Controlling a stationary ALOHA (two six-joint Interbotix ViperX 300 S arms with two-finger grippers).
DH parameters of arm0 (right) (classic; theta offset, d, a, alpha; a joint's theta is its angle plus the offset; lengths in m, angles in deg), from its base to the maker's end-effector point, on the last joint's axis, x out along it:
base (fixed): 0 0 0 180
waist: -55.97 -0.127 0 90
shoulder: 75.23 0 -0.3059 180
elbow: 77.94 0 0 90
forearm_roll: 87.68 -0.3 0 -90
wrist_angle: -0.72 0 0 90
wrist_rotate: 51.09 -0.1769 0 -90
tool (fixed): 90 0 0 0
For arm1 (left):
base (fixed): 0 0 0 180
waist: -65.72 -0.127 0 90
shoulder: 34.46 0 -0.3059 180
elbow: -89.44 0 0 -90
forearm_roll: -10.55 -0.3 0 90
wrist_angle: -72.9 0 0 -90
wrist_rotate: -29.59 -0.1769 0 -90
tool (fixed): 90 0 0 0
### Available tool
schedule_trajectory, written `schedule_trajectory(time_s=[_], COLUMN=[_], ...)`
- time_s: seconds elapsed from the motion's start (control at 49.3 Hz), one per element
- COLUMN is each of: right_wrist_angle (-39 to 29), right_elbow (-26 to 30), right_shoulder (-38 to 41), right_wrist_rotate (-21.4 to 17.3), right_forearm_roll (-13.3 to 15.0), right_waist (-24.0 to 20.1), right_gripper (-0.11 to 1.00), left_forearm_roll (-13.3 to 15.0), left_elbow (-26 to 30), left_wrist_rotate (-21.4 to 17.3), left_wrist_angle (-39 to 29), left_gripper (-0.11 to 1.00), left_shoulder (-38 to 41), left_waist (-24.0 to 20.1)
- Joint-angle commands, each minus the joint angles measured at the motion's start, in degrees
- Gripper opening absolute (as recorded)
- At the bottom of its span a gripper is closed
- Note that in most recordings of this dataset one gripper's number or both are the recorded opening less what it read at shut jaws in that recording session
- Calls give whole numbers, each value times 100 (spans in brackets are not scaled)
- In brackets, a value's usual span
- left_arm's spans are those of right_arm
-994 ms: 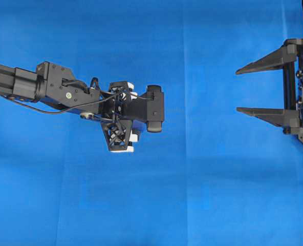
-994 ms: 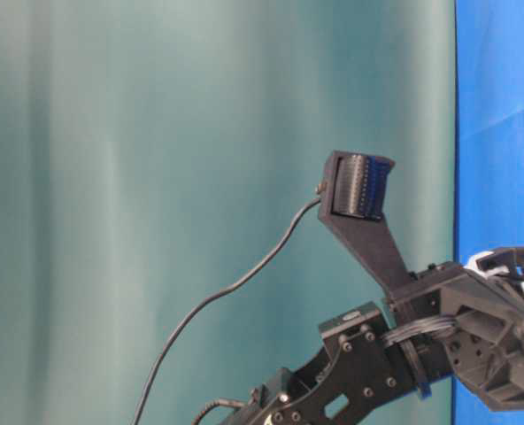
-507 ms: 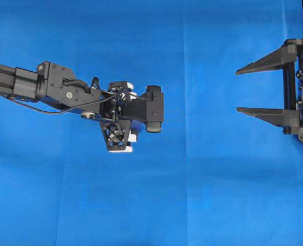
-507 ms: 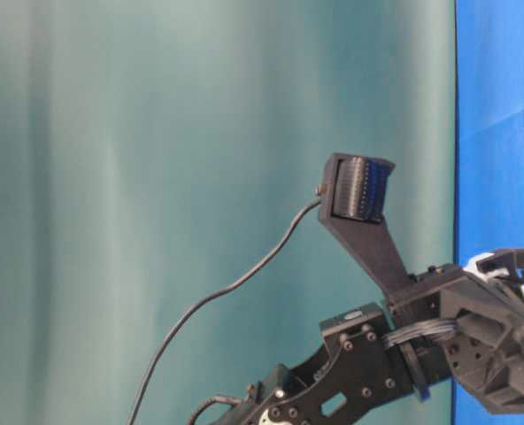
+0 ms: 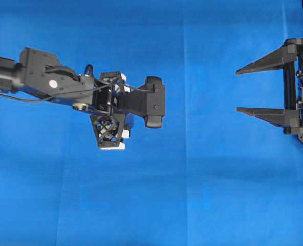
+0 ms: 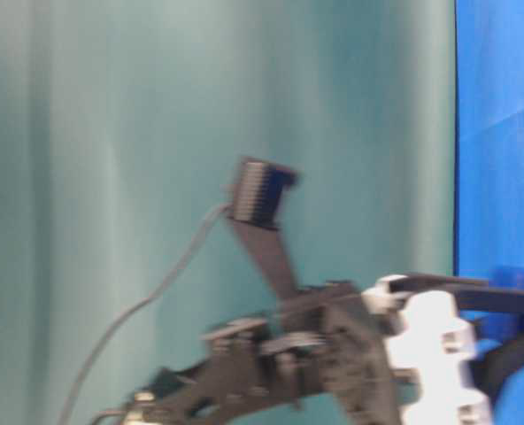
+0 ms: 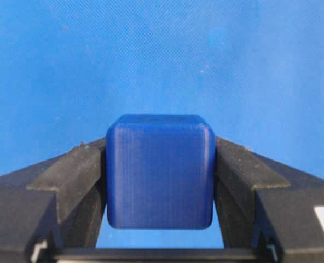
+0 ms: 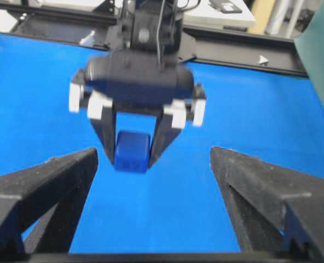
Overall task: Handover the blue block to the right arm after grasping it with the left arm, then place it in the designated position.
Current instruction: 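Lift the blue cube with the left gripper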
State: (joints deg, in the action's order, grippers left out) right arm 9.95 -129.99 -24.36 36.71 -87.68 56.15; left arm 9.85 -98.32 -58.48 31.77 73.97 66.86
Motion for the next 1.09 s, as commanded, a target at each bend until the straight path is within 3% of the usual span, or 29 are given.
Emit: schedule_trajectory(time_s=[0.0, 0.345, 1.075], right_wrist_angle=[26, 26, 18], right_elbow=[176, 176, 176], right_shoulder=[18, 9, 9], right_wrist_rotate=[-9, -9, -9], right_forearm_roll=[-18, -18, -26], right_waist=[9, 9, 9], right_gripper=[98, 98, 98], left_forearm_roll=[-9, -9, -35], left_elbow=[360, 1125, 1362], left_wrist_rotate=[9, -26, -35], left_wrist_angle=[-378, -1283, -1635], left_gripper=[48, 48, 48], left_shoulder=[-835, -1151, -1635], left_waist=[35, 123, 123])
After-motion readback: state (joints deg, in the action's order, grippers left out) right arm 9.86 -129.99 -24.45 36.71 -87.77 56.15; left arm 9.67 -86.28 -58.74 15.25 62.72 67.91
